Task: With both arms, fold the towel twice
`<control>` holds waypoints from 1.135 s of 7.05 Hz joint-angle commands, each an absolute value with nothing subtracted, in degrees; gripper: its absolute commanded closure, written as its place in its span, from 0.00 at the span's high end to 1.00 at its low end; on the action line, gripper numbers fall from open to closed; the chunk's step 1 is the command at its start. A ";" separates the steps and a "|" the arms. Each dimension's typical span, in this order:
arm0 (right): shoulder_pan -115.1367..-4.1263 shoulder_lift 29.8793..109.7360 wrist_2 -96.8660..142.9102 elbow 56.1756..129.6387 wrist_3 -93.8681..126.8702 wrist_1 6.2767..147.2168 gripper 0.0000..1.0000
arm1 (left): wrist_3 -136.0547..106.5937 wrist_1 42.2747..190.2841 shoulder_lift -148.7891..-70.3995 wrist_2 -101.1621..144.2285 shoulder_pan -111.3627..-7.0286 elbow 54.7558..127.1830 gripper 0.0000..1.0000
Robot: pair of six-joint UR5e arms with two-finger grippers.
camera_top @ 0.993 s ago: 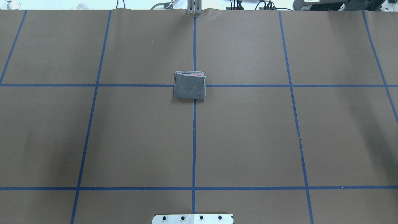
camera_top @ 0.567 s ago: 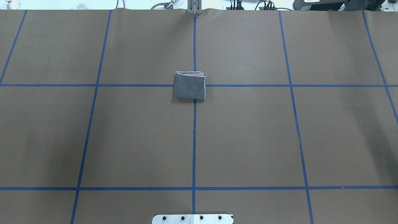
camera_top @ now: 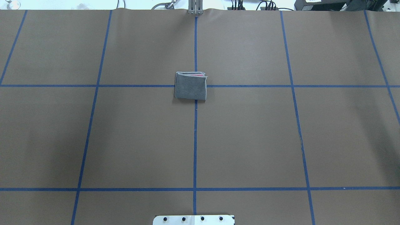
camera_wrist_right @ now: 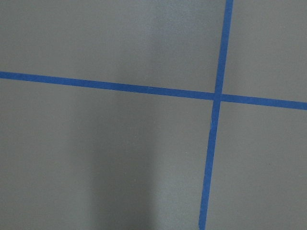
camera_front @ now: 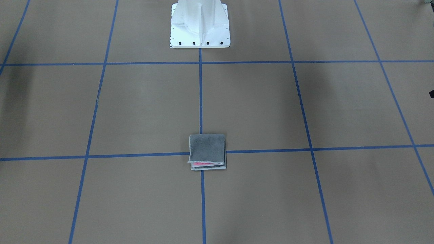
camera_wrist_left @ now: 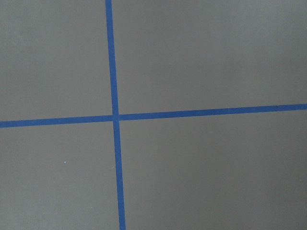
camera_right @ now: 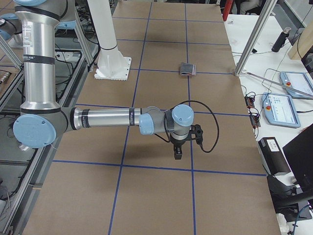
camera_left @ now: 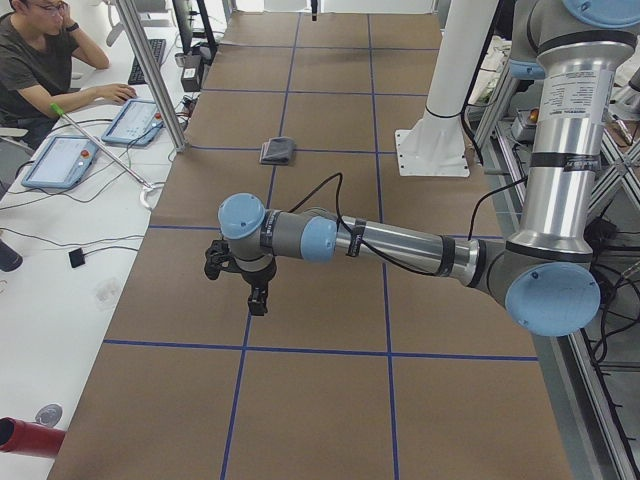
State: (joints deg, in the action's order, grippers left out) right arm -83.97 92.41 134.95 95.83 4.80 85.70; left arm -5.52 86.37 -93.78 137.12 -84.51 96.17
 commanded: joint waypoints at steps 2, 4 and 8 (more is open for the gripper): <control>-84.20 92.02 131.74 95.89 4.75 85.96 1.00 | -5.71 86.22 -93.87 137.20 -84.55 97.03 1.00; -84.11 91.94 132.54 95.71 4.83 85.96 1.00 | -5.54 86.22 -93.26 137.63 -84.64 97.56 1.00; -84.02 91.50 135.00 95.89 5.01 85.34 1.00 | -5.71 86.13 -93.60 137.29 -84.99 97.91 1.00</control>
State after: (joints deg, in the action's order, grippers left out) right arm -84.05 91.62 134.73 95.70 4.94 85.60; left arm -5.61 86.15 -93.11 137.41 -85.02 98.13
